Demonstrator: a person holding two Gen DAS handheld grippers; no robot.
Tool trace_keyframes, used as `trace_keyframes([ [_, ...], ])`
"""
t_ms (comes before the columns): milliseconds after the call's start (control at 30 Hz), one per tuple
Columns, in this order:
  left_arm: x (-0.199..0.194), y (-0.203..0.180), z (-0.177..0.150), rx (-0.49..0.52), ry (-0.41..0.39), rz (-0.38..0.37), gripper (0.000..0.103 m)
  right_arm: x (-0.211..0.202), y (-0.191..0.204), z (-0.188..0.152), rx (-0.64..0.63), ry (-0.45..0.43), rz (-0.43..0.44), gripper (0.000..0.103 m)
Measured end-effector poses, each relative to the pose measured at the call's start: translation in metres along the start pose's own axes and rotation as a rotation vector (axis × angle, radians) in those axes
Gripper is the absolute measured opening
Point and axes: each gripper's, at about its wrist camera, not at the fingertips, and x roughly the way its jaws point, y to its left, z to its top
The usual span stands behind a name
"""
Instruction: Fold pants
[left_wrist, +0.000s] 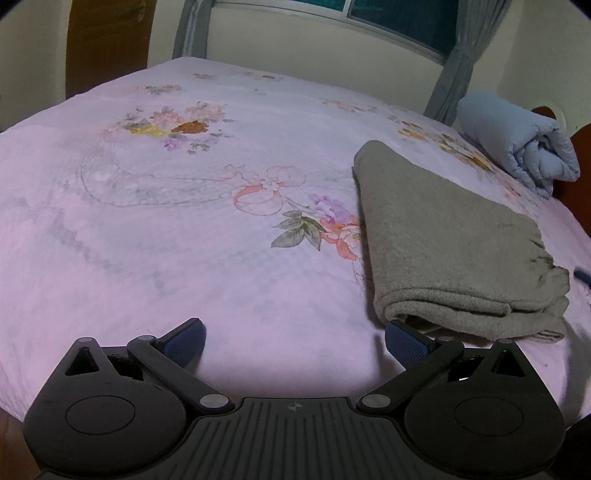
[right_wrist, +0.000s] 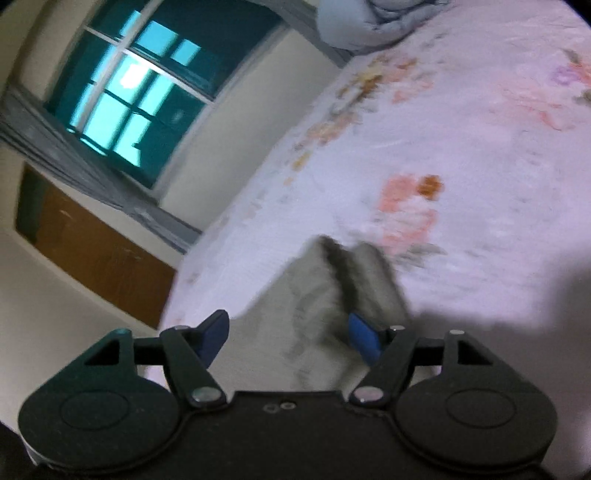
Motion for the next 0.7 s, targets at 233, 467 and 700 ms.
trace_keyframes([
  [233, 0.001, 0.004, 0.000, -0.024, 0.001, -0.004, 0.103, 0.051, 0.020, -0.001, -0.082, 0.127, -0.020, 0.071],
  [467, 0.005, 0.006, 0.001, -0.037, 0.008, -0.003, 0.103, 0.045, -0.003, 0.006, -0.013, 0.130, -0.053, 0.054],
  [700, 0.000, 0.006, 0.004, -0.039, -0.036, 0.025, 0.103, 0.047, -0.010, -0.003, -0.048, 0.153, -0.074, 0.059],
])
